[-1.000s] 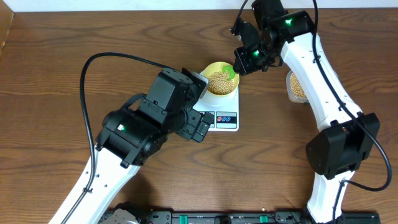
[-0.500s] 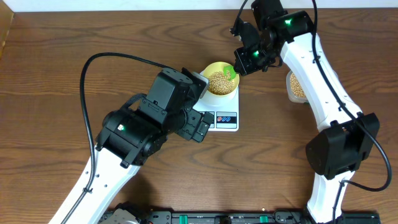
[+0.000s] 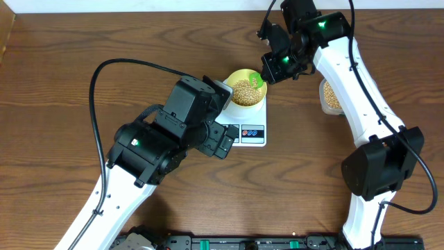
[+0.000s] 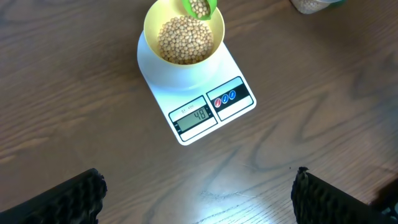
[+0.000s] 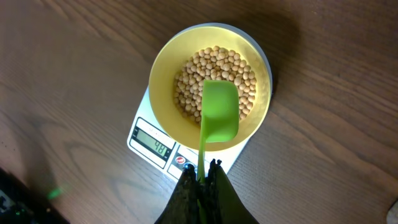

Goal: Scoop item into bowl and weigh 50g on scale
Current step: 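Shake the tilted scoop over the bowl to add soybeans slowly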

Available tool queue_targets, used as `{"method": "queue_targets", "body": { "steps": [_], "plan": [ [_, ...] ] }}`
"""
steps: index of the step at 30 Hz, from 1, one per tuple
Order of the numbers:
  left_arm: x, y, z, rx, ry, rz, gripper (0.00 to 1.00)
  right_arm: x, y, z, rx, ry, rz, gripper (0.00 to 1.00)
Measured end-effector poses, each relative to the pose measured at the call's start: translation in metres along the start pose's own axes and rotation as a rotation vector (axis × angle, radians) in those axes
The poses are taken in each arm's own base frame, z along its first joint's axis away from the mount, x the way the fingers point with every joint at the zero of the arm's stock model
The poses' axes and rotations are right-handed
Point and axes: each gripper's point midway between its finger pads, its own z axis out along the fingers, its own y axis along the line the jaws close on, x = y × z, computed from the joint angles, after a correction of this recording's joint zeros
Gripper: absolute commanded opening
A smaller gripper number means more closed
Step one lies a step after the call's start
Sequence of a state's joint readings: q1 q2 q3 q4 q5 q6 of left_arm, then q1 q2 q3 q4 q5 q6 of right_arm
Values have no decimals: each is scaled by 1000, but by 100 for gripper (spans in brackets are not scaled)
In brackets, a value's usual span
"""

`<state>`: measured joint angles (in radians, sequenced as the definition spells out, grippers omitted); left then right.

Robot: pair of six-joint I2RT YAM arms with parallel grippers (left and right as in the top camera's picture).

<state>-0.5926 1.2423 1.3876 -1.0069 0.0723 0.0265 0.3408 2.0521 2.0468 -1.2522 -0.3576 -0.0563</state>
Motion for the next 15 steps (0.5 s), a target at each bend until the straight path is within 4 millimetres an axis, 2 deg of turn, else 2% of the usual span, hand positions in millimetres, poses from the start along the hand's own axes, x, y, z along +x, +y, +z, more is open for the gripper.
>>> {"method": "queue_targets", "body": {
  "steps": [9,15],
  "plan": [
    [0,0,0,0,0,0,98,-1,2,1,-1,-2,-5,1],
    [0,0,0,0,0,0,98,-2,13,5,-2,-3,-42,1]
  ]
}}
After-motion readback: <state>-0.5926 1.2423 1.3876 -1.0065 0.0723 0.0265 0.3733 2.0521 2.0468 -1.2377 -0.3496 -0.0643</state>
